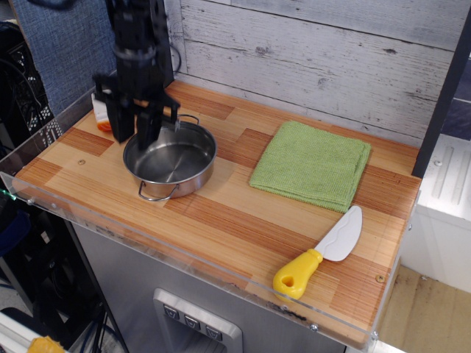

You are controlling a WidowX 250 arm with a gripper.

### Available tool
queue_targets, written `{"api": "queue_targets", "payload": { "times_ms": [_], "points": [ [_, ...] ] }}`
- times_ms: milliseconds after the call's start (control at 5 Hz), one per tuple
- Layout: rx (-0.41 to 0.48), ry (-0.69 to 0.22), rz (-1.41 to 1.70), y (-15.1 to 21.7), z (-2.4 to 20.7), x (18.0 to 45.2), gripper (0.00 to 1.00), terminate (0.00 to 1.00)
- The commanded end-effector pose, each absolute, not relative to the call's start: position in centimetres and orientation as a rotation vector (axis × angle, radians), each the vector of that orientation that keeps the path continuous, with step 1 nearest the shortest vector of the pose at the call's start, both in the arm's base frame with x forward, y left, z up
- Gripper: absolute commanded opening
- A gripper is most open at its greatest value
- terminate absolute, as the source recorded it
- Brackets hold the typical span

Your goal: Move the mixing bowel next to the green towel.

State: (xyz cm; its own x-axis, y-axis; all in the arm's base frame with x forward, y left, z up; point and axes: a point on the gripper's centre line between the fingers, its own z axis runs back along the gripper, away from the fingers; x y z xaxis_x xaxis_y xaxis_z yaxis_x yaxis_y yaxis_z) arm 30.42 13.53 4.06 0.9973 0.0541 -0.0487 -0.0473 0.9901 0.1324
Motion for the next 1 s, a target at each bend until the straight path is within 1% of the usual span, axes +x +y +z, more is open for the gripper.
{"api": "queue_targets", "payload": {
  "times_ms": [0,200,400,600,800],
  "points": [
    [0.112,-0.139,0.086,15.0,9.5,29.2,1.0,0.0],
    [0.097,-0.175,0.131,14.7,11.3,28.9,1.0,0.0],
    [0.022,-0.213,0.107,13.4,13.0,29.9,1.0,0.0],
    [0.001,-0.172,0.018,11.3,13.8,31.6,1.0,0.0],
    [0.009,-0.135,-0.045,10.2,13.9,32.2,1.0,0.0]
  ]
}}
